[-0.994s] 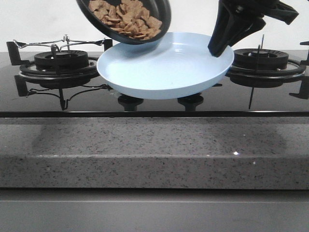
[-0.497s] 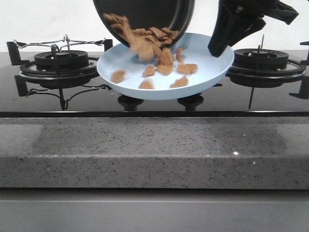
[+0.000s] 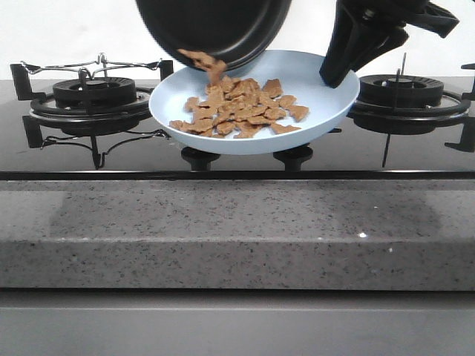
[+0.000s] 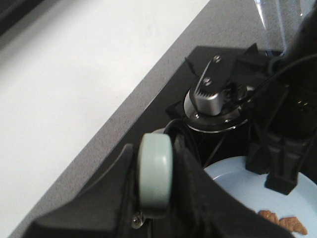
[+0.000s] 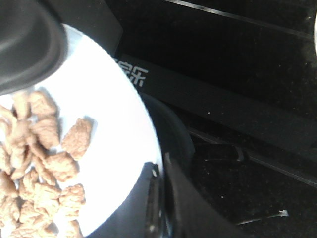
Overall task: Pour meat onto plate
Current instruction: 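Tilt the pan with the left gripper, tipping meat onto the plate, then lower the empty pan with the left gripper back onto its burner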
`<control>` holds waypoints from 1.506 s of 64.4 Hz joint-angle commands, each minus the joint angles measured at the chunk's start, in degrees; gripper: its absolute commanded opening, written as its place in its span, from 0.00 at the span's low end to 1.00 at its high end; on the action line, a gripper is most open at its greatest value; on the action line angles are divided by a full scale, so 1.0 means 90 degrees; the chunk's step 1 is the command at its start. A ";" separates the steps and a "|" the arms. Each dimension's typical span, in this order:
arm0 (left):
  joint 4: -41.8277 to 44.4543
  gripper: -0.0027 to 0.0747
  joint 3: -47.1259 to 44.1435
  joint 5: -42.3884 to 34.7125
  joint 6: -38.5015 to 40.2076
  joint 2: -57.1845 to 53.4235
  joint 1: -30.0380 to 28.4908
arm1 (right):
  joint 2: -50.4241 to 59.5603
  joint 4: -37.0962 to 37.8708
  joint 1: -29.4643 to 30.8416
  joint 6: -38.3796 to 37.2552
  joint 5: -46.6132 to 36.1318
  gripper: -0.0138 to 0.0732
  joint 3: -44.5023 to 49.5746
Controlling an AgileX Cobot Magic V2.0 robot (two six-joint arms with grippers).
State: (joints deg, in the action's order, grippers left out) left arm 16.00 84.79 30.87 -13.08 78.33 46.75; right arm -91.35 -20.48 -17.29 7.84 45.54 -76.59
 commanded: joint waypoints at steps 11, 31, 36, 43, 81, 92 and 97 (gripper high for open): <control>0.0685 0.01 0.0244 -0.0575 0.0553 -0.0460 0.0453 | 0.0274 -0.0165 0.0016 0.0042 -0.0248 0.09 -0.0170; -0.0474 0.01 0.0244 -0.0631 0.1495 -0.0750 -0.0969 | 0.0274 -0.0165 0.0016 0.0042 -0.0248 0.09 -0.0170; -0.1140 0.01 0.0229 -0.0795 0.1454 -0.0738 -0.1575 | 0.0274 -0.0165 0.0016 0.0042 -0.0248 0.09 -0.0170; -0.2819 0.01 0.0220 -0.0977 0.1382 -0.0580 -0.2777 | 0.0274 -0.0165 0.0016 0.0042 -0.0248 0.09 -0.0170; -1.1734 0.01 0.0216 0.1739 -0.2164 0.1917 -0.6964 | 0.0274 -0.0165 0.0016 0.0042 -0.0248 0.09 -0.0170; -1.2474 0.01 0.0216 0.2206 -0.2164 0.2645 -0.7107 | 0.0274 -0.0165 0.0016 0.0042 -0.0248 0.09 -0.0170; -1.2504 0.01 0.0216 0.2265 -0.2164 0.2875 -0.7117 | 0.0274 -0.0165 0.0016 0.0042 -0.0248 0.09 -0.0170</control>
State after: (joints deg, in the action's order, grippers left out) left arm -90.21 84.92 47.96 -32.58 105.40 -17.17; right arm -91.35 -20.48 -17.29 7.84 45.59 -76.56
